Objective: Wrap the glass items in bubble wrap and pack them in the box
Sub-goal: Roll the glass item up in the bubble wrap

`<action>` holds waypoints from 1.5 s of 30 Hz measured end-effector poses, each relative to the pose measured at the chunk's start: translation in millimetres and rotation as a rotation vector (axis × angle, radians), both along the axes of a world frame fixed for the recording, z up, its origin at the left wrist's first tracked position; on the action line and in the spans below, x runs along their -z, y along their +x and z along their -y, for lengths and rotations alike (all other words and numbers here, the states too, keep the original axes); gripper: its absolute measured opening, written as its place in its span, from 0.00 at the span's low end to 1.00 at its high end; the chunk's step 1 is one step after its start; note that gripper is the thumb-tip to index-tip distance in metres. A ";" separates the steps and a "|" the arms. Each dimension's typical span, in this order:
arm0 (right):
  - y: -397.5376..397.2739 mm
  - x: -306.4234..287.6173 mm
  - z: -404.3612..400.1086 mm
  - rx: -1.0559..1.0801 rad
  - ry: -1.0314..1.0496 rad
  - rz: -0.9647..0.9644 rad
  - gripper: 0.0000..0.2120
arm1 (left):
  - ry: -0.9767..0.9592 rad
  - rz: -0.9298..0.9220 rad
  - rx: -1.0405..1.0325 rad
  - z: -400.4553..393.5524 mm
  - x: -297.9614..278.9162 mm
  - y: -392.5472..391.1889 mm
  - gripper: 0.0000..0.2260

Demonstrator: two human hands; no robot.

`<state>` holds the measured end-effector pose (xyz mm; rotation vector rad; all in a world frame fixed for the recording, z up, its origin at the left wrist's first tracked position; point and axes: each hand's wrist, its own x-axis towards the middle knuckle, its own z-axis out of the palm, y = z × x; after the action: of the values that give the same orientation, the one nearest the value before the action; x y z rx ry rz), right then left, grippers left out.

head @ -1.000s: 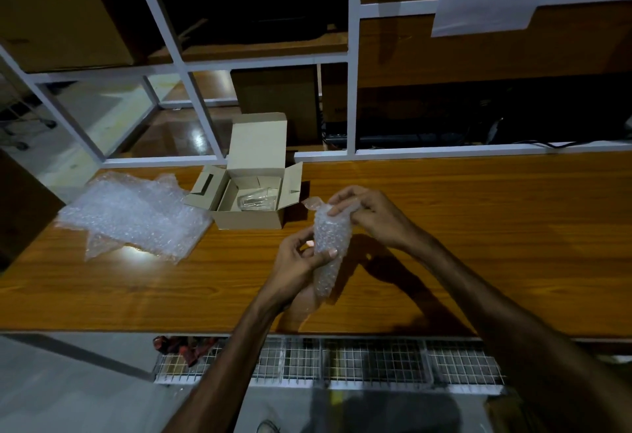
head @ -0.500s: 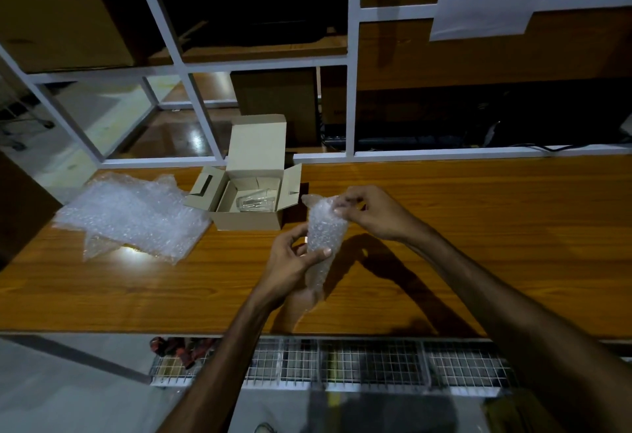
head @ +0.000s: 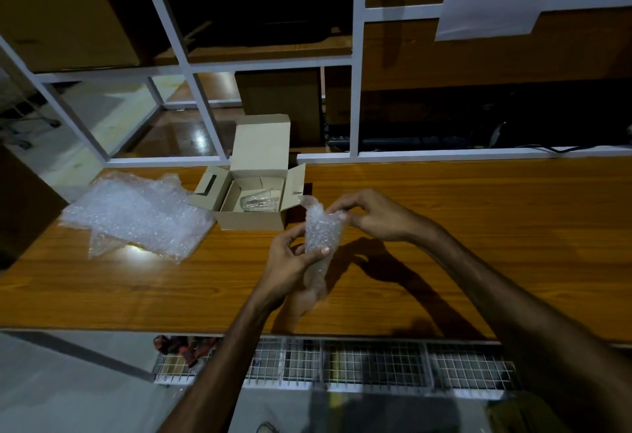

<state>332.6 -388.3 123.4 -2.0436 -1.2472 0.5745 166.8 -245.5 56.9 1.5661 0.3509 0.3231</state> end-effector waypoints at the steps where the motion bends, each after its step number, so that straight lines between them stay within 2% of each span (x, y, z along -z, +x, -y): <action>1: 0.3 0.0 1.2 -0.020 -0.069 0.017 0.14 | -0.001 0.003 -0.006 -1.0 0.4 -0.3 0.23; 4: -1.5 2.6 5.4 -0.050 -0.219 0.113 0.21 | -0.002 0.001 -0.011 -3.0 -0.5 -0.8 0.24; 6: -4.7 5.2 6.3 -0.043 -0.200 0.168 0.23 | 0.004 0.001 -0.008 -3.9 -1.0 -0.4 0.24; 9: -5.4 11.1 6.3 -0.031 -0.073 0.236 0.18 | -0.008 0.005 0.001 -2.7 -2.7 1.6 0.23; 12: -4.6 10.5 5.8 -0.036 -0.033 0.272 0.15 | -0.023 0.005 0.011 -1.3 -2.7 3.5 0.22; 17: -4.3 6.6 8.6 -0.020 -0.062 0.222 0.17 | -0.017 0.012 0.019 -5.0 -2.6 4.6 0.33; 22: -1.2 8.9 11.1 -0.075 -0.099 0.159 0.19 | -0.011 0.011 0.025 -4.9 -1.3 4.8 0.35; 26: 2.2 11.0 11.5 -0.043 -0.098 0.048 0.30 | -0.003 0.016 0.036 -4.0 -2.0 3.7 0.35; 31: 0.3 12.6 7.5 -0.140 -0.234 0.204 0.29 | 0.017 0.017 0.049 0.6 -9.1 6.7 0.34; 38: -5.7 14.9 3.3 -0.079 -0.145 0.283 0.29 | 0.032 0.027 0.030 -2.8 -14.9 9.1 0.37; 41: -3.0 13.9 2.0 -0.099 -0.191 0.127 0.28 | 0.019 0.024 0.036 -2.5 -15.3 7.5 0.40; 43: -3.1 12.9 -0.3 -0.065 -0.172 -0.061 0.34 | 0.002 0.029 0.046 -0.1 -16.4 8.0 0.39; 45: -1.7 14.4 -2.1 -0.039 -0.167 -0.101 0.37 | 0.000 0.029 0.056 2.8 -16.6 8.9 0.36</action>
<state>330.9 -386.2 109.0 -2.1009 -1.2177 0.8142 175.7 -248.3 73.5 1.5665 0.2845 0.3024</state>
